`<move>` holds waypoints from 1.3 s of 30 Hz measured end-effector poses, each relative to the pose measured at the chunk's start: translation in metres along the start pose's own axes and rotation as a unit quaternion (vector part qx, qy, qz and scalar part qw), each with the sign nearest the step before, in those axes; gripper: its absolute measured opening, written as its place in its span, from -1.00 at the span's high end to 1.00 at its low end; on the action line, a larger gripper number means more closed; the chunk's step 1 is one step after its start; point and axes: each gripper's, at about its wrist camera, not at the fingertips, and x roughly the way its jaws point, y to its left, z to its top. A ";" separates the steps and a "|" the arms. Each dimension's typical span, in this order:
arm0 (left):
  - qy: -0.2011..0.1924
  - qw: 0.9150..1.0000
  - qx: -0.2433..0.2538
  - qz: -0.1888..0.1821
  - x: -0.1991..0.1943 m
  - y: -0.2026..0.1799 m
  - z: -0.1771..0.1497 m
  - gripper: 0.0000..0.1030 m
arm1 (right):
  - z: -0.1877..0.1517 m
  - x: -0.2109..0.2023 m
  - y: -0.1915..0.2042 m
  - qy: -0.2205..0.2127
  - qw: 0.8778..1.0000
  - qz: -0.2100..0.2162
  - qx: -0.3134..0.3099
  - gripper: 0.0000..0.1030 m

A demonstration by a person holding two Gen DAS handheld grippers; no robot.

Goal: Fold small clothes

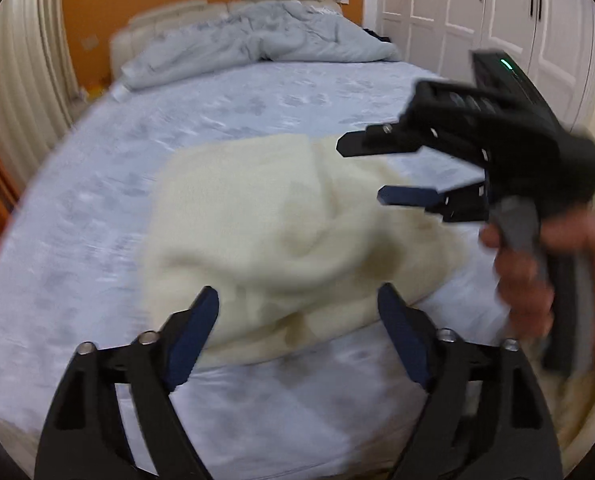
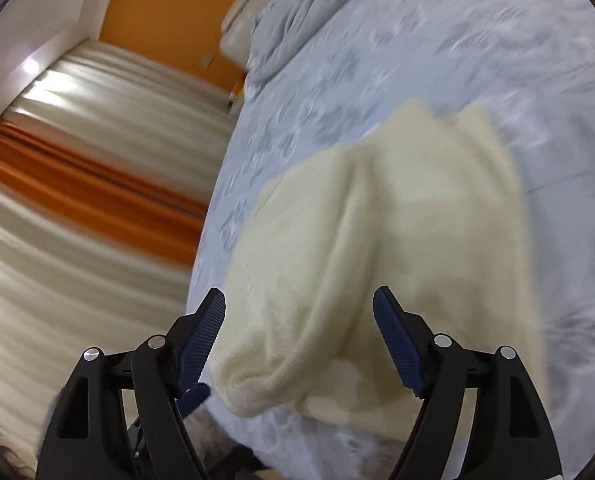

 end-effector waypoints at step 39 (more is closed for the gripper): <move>0.066 0.982 -0.177 -0.026 0.007 0.066 -0.009 -0.27 | -0.025 -0.003 -0.017 0.031 0.995 -0.092 0.037 -0.21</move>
